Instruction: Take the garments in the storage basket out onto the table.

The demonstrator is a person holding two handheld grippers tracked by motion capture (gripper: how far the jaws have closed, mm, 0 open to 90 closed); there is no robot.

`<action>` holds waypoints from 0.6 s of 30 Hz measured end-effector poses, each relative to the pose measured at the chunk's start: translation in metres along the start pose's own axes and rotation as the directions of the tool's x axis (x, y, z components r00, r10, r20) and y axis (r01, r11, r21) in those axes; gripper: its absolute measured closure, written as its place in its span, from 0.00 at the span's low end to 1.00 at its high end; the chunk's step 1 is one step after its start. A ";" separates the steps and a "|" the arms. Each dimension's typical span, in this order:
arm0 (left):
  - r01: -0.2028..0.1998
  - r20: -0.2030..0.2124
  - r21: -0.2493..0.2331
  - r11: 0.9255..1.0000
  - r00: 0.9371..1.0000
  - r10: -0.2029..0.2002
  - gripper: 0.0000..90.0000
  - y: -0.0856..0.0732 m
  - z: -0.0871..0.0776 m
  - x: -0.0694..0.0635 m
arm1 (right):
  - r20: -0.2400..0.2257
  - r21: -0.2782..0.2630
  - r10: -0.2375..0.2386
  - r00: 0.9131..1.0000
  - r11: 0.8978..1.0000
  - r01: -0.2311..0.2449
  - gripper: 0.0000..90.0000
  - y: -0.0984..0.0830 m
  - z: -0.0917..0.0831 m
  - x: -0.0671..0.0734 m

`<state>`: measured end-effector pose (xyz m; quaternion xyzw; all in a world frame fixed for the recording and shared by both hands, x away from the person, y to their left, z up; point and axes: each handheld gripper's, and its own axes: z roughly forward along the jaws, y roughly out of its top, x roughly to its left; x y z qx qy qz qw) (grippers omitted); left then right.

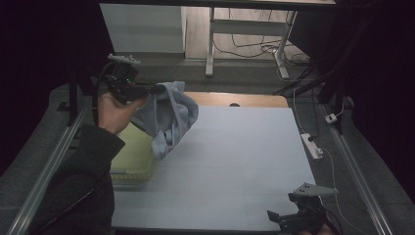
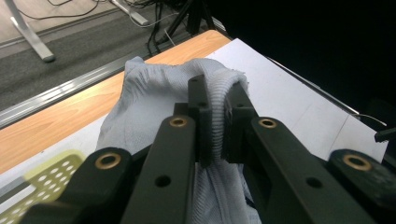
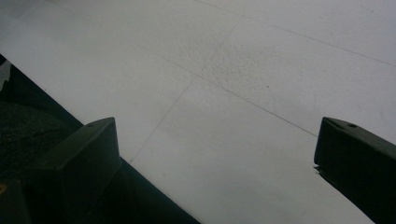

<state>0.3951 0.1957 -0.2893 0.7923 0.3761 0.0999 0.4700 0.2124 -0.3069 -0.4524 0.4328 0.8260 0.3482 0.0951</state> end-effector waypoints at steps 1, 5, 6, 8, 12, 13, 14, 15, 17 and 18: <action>-0.003 0.003 0.000 1.000 1.000 0.003 0.93 0.001 0.002 -0.001 | 0.000 0.000 0.000 1.000 1.000 0.000 0.00 0.000 0.000 0.000; -0.020 0.016 0.005 1.000 1.000 0.020 0.93 0.004 0.011 -0.007 | -0.001 0.000 -0.002 1.000 1.000 0.002 0.00 0.000 0.000 0.000; -0.026 0.019 0.006 1.000 0.999 0.026 0.93 0.005 0.014 -0.008 | -0.001 0.000 -0.002 1.000 1.000 0.002 0.00 0.000 0.000 0.000; -0.031 0.024 0.007 0.999 0.999 0.031 0.93 0.007 0.018 -0.010 | -0.001 0.001 -0.003 1.000 1.000 0.003 0.00 0.000 0.000 0.000; -0.039 0.035 0.014 0.999 0.999 0.038 0.93 0.009 0.028 -0.014 | -0.001 0.002 -0.003 1.000 1.000 0.003 0.00 0.000 0.000 0.000; -0.041 0.038 0.014 0.999 0.998 0.041 0.93 0.010 0.031 -0.015 | -0.001 0.002 -0.004 1.000 1.000 0.004 0.00 0.000 0.000 0.000; -0.044 0.041 0.017 0.999 0.998 0.043 0.93 0.011 0.033 -0.016 | -0.001 0.002 -0.004 1.000 1.000 0.004 0.00 0.000 0.000 0.000; -0.046 0.043 0.017 0.999 0.998 0.046 0.93 0.011 0.036 -0.017 | -0.001 0.002 -0.004 1.000 1.000 0.004 0.00 0.000 0.000 0.000; -0.053 0.049 0.019 0.998 0.997 0.052 0.93 0.013 0.040 -0.020 | -0.002 0.002 -0.004 1.000 1.000 0.004 0.00 0.000 0.000 0.000; -0.053 0.052 0.018 0.998 0.997 0.052 0.93 0.013 0.043 -0.021 | -0.002 0.002 -0.004 1.000 1.000 0.004 0.00 0.000 0.000 0.000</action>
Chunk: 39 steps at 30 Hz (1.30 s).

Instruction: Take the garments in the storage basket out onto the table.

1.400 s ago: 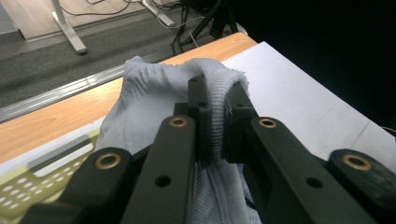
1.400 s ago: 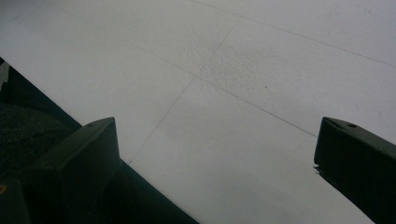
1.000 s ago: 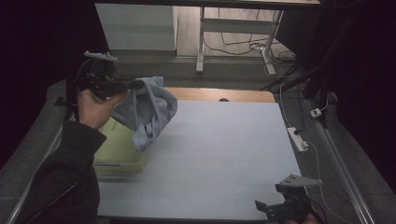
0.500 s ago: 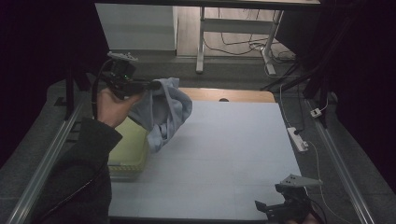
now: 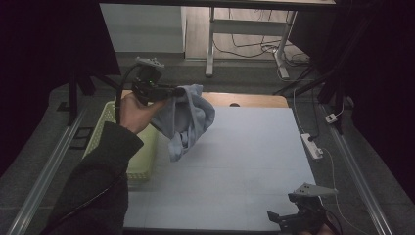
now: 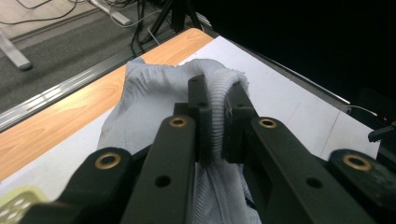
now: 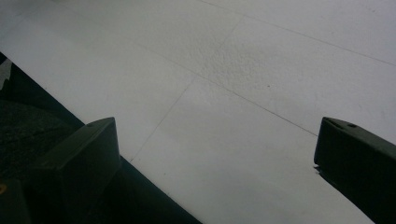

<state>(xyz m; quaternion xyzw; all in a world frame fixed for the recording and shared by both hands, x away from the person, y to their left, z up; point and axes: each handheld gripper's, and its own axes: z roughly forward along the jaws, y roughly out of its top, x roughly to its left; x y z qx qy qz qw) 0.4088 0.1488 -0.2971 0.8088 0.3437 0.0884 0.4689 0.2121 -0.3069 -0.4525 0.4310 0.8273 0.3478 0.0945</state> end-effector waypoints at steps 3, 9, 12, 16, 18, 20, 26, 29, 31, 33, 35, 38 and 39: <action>-0.007 0.009 0.002 1.000 1.000 0.007 0.93 0.003 0.007 -0.003 | 0.000 0.001 0.000 1.000 1.000 0.000 0.00 0.000 0.000 0.000; -0.019 0.025 0.006 1.000 1.000 0.019 0.93 0.008 0.019 -0.010 | -0.001 0.003 0.002 1.000 1.000 -0.002 0.00 0.000 0.000 0.000; -0.024 0.033 0.008 1.000 0.999 0.024 0.93 0.009 0.024 -0.012 | -0.001 0.004 0.003 1.000 1.000 -0.003 0.00 0.000 0.000 0.000; -0.025 0.041 0.011 1.000 0.999 0.025 0.93 0.011 0.031 -0.014 | -0.002 0.004 0.002 1.000 1.000 -0.002 0.00 0.000 0.000 0.000; -0.027 0.046 0.013 1.000 0.999 0.026 0.93 0.012 0.035 -0.015 | -0.002 0.004 0.000 1.000 1.000 0.000 0.00 0.000 0.000 0.000; -0.028 0.048 0.013 1.000 0.998 0.027 0.93 0.013 0.038 -0.016 | -0.002 0.004 0.000 1.000 1.000 0.000 0.00 0.000 0.000 0.000; -0.033 0.059 0.017 0.999 0.998 0.032 0.93 0.015 0.047 -0.020 | -0.004 0.005 0.000 1.000 1.000 0.000 0.00 -0.001 0.000 0.000; -0.035 0.065 0.018 0.999 0.997 0.034 0.93 0.016 0.052 -0.022 | -0.006 0.005 0.000 1.000 1.000 0.000 0.00 -0.001 0.000 0.000; -0.038 0.066 0.018 0.999 0.997 0.037 0.93 0.016 0.055 -0.023 | -0.007 0.006 0.001 1.000 1.000 -0.001 0.00 -0.001 0.000 0.000; -0.038 0.070 0.021 0.999 0.997 0.037 0.93 0.017 0.059 -0.024 | -0.008 0.007 0.001 1.000 1.000 -0.001 0.00 -0.001 0.000 0.000; -0.042 0.072 0.024 0.999 0.997 0.040 0.93 0.017 0.062 -0.025 | -0.008 0.007 -0.001 1.000 1.000 0.001 0.00 -0.001 0.000 0.000; -0.042 0.078 0.029 0.999 0.996 0.040 0.93 0.016 0.067 -0.026 | -0.011 0.005 0.001 1.000 1.000 -0.001 0.00 -0.001 0.000 0.000; -0.045 0.079 0.033 0.998 0.996 0.042 0.93 0.016 0.069 -0.026 | -0.012 0.005 0.001 1.000 1.000 -0.001 0.00 -0.001 0.000 0.000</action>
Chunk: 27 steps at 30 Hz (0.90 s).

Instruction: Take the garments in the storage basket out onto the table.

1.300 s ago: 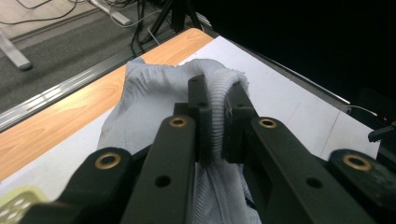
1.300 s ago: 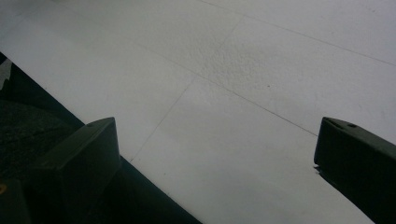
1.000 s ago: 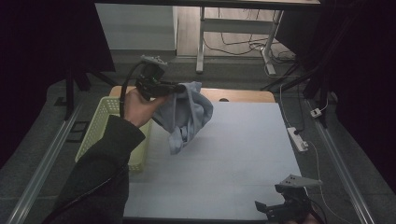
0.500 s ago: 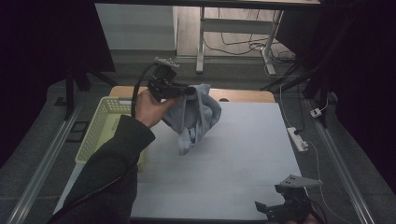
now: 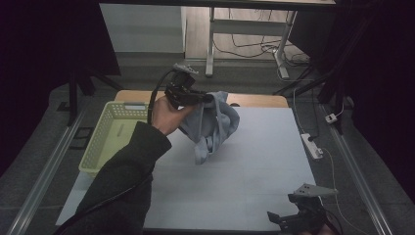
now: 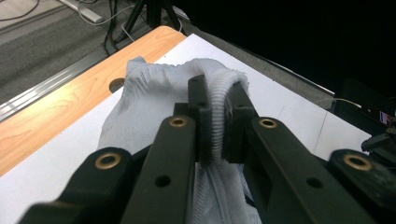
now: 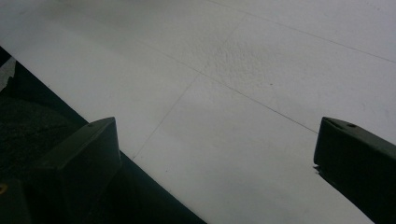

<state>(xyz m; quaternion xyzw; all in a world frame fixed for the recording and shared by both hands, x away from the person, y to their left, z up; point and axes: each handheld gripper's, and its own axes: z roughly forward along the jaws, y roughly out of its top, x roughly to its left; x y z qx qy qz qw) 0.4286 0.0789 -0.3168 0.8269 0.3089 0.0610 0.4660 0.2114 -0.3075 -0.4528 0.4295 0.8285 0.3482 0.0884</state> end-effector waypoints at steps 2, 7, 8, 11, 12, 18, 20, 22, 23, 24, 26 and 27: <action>-0.002 0.000 0.005 1.000 1.000 0.002 0.93 -0.001 0.003 0.000 | -0.001 -0.001 0.001 1.000 1.000 -0.001 0.00 0.000 0.000 0.000; 0.001 0.006 0.018 1.000 1.000 -0.001 0.93 -0.003 0.010 0.000 | -0.002 -0.002 -0.001 1.000 1.000 0.001 0.00 0.000 0.000 0.000; 0.001 0.008 0.021 1.000 1.000 -0.001 0.93 -0.004 0.011 0.001 | -0.002 -0.001 -0.001 1.000 1.000 0.001 0.00 0.000 0.000 0.000; 0.007 0.008 0.027 1.000 1.000 -0.008 0.93 -0.007 0.016 0.001 | -0.003 -0.001 -0.002 1.000 1.000 0.002 0.00 0.000 0.000 0.000; 0.007 0.011 0.032 0.999 1.000 -0.007 0.93 -0.007 0.018 0.001 | -0.004 -0.001 -0.001 1.000 1.000 0.001 0.00 0.000 0.000 0.000; 0.002 0.011 0.059 0.998 1.000 -0.003 0.93 -0.014 0.031 0.001 | -0.005 -0.003 -0.003 1.000 1.000 0.003 0.00 0.000 0.000 -0.001; 0.004 0.012 0.069 0.998 1.000 -0.005 0.93 -0.017 0.036 0.001 | -0.006 -0.003 -0.002 1.000 1.000 0.002 0.00 0.000 0.000 0.000; 0.009 0.010 0.079 0.997 1.000 -0.010 0.93 -0.020 0.040 0.001 | -0.006 -0.003 -0.002 1.000 1.000 0.002 0.00 -0.001 0.000 -0.001; 0.009 0.011 0.081 0.997 1.000 -0.010 0.93 -0.022 0.043 0.001 | -0.006 -0.003 -0.002 1.000 1.000 0.002 0.00 -0.001 0.000 -0.001; 0.008 0.011 0.089 0.996 1.000 -0.009 0.93 -0.024 0.045 0.002 | -0.007 -0.003 -0.002 1.000 1.000 0.002 0.00 -0.001 0.000 0.000; 0.011 0.012 0.096 0.995 1.000 -0.013 0.93 -0.027 0.049 0.002 | -0.007 -0.003 -0.002 1.000 1.000 0.002 0.00 -0.001 -0.001 0.000; 0.013 0.011 0.099 0.995 1.000 -0.014 0.93 -0.029 0.051 0.002 | -0.008 -0.003 -0.002 1.000 1.000 0.002 0.00 -0.001 -0.001 0.000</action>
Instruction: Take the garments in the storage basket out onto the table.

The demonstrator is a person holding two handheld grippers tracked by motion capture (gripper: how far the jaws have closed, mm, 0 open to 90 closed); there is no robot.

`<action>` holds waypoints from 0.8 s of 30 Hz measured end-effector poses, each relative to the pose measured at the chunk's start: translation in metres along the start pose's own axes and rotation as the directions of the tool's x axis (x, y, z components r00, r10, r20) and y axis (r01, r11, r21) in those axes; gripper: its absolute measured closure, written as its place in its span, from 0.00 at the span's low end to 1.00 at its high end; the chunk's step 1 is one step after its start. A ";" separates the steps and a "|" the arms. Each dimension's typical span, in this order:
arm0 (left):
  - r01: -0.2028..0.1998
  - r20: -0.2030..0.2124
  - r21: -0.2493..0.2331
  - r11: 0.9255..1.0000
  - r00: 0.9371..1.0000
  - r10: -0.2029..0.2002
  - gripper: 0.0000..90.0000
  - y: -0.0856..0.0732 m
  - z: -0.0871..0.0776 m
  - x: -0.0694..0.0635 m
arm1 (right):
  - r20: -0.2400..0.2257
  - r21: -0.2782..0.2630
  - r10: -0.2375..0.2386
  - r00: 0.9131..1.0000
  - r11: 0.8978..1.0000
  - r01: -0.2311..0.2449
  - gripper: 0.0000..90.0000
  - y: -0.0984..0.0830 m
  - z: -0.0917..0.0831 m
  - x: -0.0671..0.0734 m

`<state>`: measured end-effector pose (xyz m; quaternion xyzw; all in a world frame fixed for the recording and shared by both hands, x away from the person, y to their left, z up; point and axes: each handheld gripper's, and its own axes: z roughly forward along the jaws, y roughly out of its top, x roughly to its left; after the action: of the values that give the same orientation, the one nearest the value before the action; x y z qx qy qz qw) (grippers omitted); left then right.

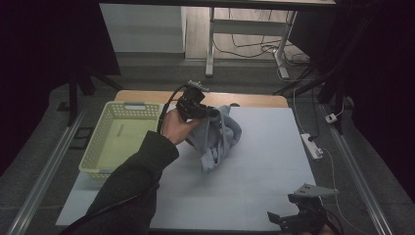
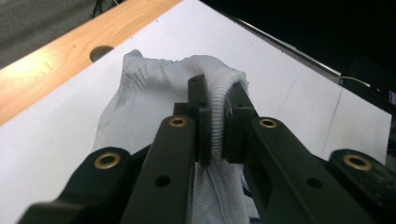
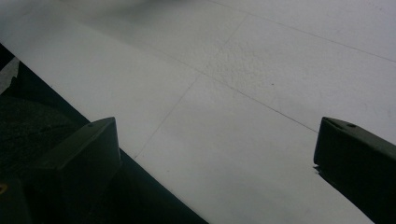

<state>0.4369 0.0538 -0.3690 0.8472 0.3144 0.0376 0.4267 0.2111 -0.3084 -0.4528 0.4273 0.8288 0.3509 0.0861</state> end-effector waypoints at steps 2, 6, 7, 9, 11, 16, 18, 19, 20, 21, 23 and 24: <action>0.000 0.000 0.006 1.000 1.000 0.000 0.93 -0.003 0.004 0.001 | 0.000 0.000 0.000 1.000 1.000 0.000 0.00 0.000 0.000 0.000; 0.006 -0.002 0.017 1.000 1.000 -0.006 0.93 -0.009 0.010 0.002 | 0.000 0.000 0.000 1.000 1.000 0.000 0.00 0.000 0.000 0.000; 0.006 -0.003 0.020 1.000 1.000 -0.006 0.93 -0.010 0.011 0.003 | 0.000 0.000 -0.001 1.000 1.000 0.001 0.00 0.000 0.000 0.000; 0.010 -0.003 0.023 1.000 1.000 -0.010 0.93 -0.013 0.014 0.004 | 0.000 0.000 -0.001 1.000 1.000 0.001 0.00 0.000 0.000 0.000; 0.013 -0.002 0.027 1.000 1.000 -0.013 0.93 -0.016 0.016 0.005 | 0.000 0.000 -0.001 1.000 1.000 0.001 0.00 0.000 0.000 0.000; 0.025 -0.002 0.040 0.999 1.000 -0.025 0.93 -0.025 0.021 0.008 | 0.000 0.002 -0.002 1.000 1.000 0.002 0.00 0.000 0.000 0.000; 0.023 -0.004 0.049 0.999 1.000 -0.023 0.92 -0.029 0.023 0.010 | 0.000 0.003 0.001 1.000 1.000 -0.001 0.00 0.000 0.000 0.000; 0.026 -0.003 0.051 0.998 1.000 -0.026 0.92 -0.031 0.025 0.010 | 0.000 0.004 0.001 1.000 1.000 -0.001 0.00 0.000 0.000 0.001; 0.028 -0.002 0.055 0.998 1.000 -0.028 0.92 -0.033 0.026 0.011 | 0.000 0.004 0.001 1.000 1.000 -0.001 0.00 0.000 0.000 0.001; 0.027 -0.003 0.058 0.998 1.000 -0.027 0.92 -0.036 0.027 0.011 | 0.001 0.004 0.000 1.000 1.000 0.000 0.00 0.000 0.000 0.000; 0.031 -0.001 0.063 0.998 1.000 -0.031 0.92 -0.040 0.030 0.012 | 0.001 0.005 0.000 1.000 1.000 0.000 0.00 0.000 0.000 0.000; 0.033 -0.001 0.067 0.997 0.999 -0.033 0.92 -0.043 0.032 0.013 | 0.001 0.004 -0.002 1.000 1.000 0.002 0.00 0.000 0.000 0.000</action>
<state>0.4367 0.0577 -0.4237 0.8558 0.3293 0.0199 0.3984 0.2111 -0.3079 -0.4530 0.4268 0.8300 0.3487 0.0861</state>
